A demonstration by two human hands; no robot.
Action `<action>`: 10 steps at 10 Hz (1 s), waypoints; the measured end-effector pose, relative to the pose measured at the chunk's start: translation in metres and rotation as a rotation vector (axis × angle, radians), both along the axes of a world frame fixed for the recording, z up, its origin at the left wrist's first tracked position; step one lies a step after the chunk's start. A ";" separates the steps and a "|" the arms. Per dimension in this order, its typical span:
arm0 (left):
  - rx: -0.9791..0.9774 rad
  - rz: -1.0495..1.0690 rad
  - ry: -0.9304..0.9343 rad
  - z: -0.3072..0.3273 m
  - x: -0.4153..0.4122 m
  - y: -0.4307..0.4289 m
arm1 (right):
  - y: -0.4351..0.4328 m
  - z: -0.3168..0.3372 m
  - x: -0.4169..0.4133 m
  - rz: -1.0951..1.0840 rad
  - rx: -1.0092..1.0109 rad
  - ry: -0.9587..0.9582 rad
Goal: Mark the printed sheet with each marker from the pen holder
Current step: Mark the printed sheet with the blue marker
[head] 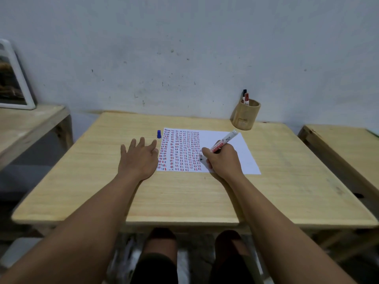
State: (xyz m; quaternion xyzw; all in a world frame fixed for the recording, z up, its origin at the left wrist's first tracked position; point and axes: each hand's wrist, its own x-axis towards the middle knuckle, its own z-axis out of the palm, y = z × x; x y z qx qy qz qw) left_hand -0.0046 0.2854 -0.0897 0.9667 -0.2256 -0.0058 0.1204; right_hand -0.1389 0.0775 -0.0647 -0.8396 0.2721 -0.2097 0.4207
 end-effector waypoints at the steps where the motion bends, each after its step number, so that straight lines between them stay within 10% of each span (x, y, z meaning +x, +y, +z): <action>1: -0.004 0.003 0.005 0.000 -0.001 0.000 | 0.000 -0.001 0.000 0.006 -0.009 0.005; 6: -0.046 0.019 0.001 0.001 -0.001 0.000 | 0.000 0.003 0.000 -0.028 0.063 -0.030; 10: -0.366 0.047 0.014 0.031 0.023 -0.027 | -0.002 0.028 0.013 0.060 0.526 -0.235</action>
